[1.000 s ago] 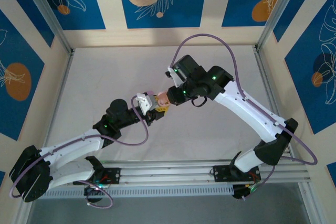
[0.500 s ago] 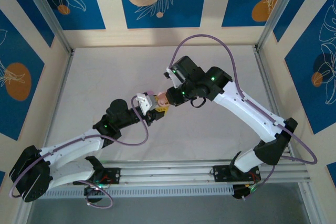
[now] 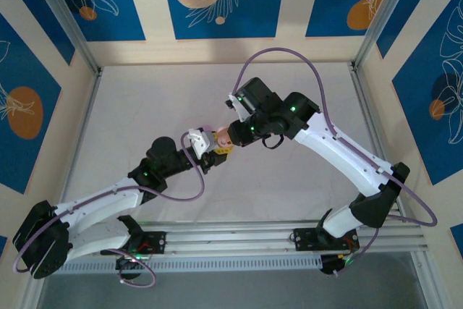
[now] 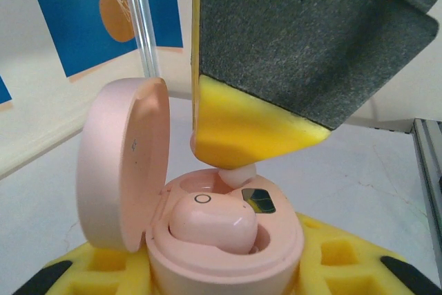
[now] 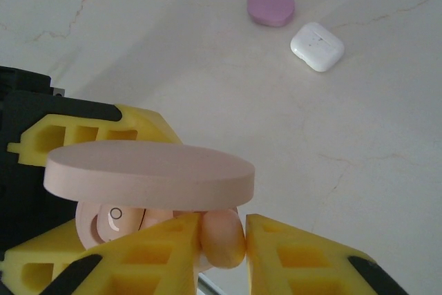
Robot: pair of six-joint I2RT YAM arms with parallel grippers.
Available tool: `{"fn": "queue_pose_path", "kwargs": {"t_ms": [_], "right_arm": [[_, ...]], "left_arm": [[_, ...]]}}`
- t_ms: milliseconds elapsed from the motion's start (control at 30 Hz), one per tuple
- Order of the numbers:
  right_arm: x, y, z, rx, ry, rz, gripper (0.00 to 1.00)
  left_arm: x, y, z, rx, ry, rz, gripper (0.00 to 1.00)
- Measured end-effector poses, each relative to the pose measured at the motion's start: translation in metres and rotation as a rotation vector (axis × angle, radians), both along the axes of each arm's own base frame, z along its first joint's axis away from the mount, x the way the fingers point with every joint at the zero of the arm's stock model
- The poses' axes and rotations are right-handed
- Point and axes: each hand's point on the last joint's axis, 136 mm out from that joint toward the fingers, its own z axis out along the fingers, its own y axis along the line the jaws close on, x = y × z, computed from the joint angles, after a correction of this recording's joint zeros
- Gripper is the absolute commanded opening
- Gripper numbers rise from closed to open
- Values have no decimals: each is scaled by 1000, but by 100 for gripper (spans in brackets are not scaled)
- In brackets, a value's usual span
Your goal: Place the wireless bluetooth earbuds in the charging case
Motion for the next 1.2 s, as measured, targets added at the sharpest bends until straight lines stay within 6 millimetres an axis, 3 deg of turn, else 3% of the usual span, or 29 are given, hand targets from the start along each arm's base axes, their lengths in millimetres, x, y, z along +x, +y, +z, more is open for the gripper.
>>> {"fn": "queue_pose_path", "kwargs": {"t_ms": [933,1200], "right_arm": [[1,2,-4,-16,-26,11,25],[-3,3,3,22,-33,24,28]], "left_arm": [[2,-1,-3,-7,29,4,32],[2,-2,4,-25,11,3,32]]}}
